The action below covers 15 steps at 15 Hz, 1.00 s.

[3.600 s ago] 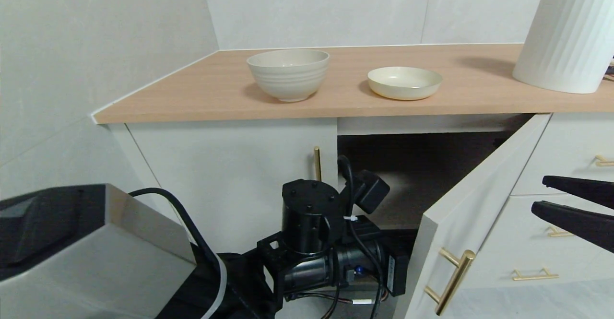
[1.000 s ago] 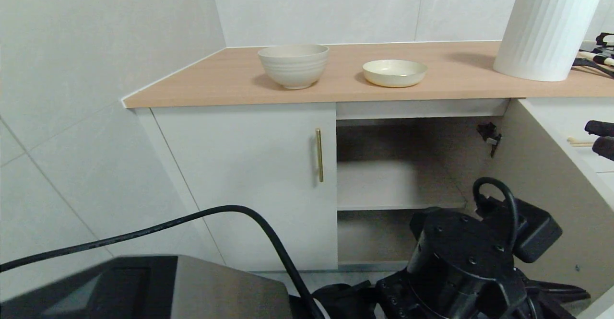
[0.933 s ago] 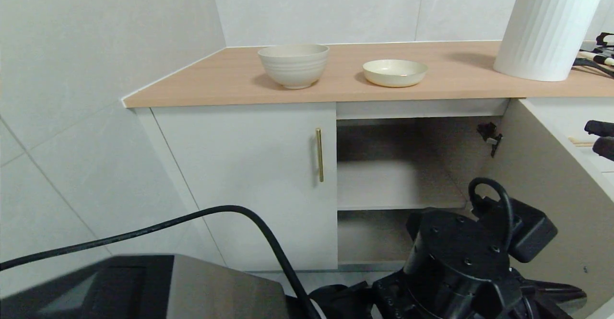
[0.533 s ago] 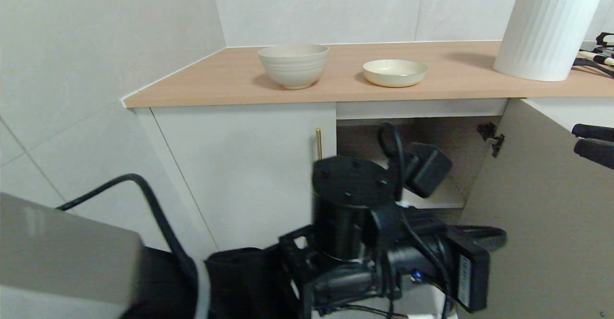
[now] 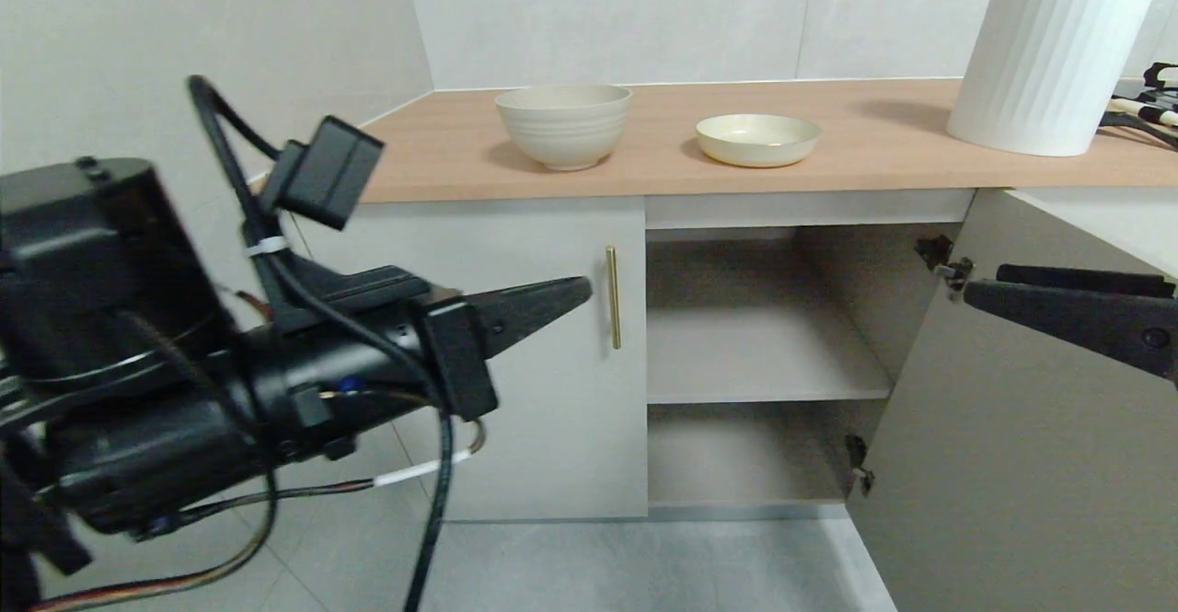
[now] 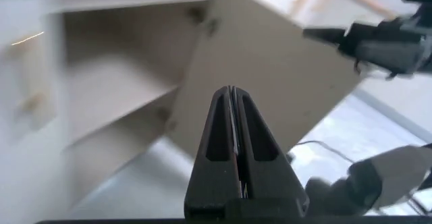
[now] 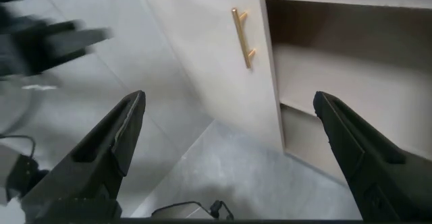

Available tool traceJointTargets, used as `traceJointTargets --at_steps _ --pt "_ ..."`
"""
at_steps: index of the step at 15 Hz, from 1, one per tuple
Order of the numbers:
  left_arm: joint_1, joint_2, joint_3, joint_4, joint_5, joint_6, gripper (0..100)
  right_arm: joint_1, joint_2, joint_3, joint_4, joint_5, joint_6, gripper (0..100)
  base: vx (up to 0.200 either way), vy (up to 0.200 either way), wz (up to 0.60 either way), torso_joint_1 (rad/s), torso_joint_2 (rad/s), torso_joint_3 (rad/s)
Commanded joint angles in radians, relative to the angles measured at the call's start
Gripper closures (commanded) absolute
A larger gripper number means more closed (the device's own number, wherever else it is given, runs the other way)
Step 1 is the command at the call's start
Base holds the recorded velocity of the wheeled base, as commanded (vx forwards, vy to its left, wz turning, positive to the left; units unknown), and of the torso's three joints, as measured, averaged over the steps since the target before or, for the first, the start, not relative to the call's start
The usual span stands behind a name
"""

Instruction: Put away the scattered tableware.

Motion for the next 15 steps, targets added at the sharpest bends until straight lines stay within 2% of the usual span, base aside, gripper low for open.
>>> traceJointTargets --at_steps 1,2,4,6,7,8,10,12,15 --pt "0.114 -0.344 0.116 0.261 0.003 0.027 100 0.001 0.084 -0.047 -0.005 -0.001 -0.004 0 0.0 0.0 0.0 0.0 0.0 0.0" --pt "0.167 -0.401 0.101 0.361 0.002 0.045 100 -0.001 0.102 -0.079 0.003 -0.001 -0.009 0 0.0 0.0 0.0 0.0 0.0 0.0" --pt "0.213 -0.432 0.048 0.493 0.003 0.114 100 -0.006 0.061 -0.079 0.038 -0.004 -0.007 0 0.0 0.0 0.0 0.0 0.0 0.0" --pt "0.231 -0.438 0.036 0.544 0.002 0.129 100 -0.012 0.001 -0.08 0.121 -0.038 -0.01 0 0.0 0.0 0.0 0.0 0.0 0.0" --pt "0.236 -0.438 0.032 0.544 0.002 0.129 0 -0.012 -0.013 -0.094 0.146 -0.041 -0.01 0 0.0 0.0 0.0 0.0 0.0 0.0" --pt "0.269 -0.427 0.004 0.542 0.005 0.126 0 -0.01 -0.025 -0.102 0.16 -0.042 -0.01 0 0.0 0.0 0.0 0.0 0.0 0.0" --pt "0.296 -0.415 -0.024 0.542 0.003 0.126 0 -0.012 -0.025 -0.102 0.167 -0.044 -0.01 0 0.0 0.0 0.0 0.0 0.0 0.0" --pt "0.299 -0.396 -0.068 0.541 0.014 0.125 0 -0.012 -0.025 -0.108 0.17 -0.056 -0.01 0 0.0 0.0 0.0 0.0 0.0 0.0" --pt "0.297 -0.384 -0.076 0.541 0.017 0.133 0 -0.007 -0.016 -0.109 0.17 -0.056 -0.012 0 0.0 0.0 0.0 0.0 0.0 0.0"
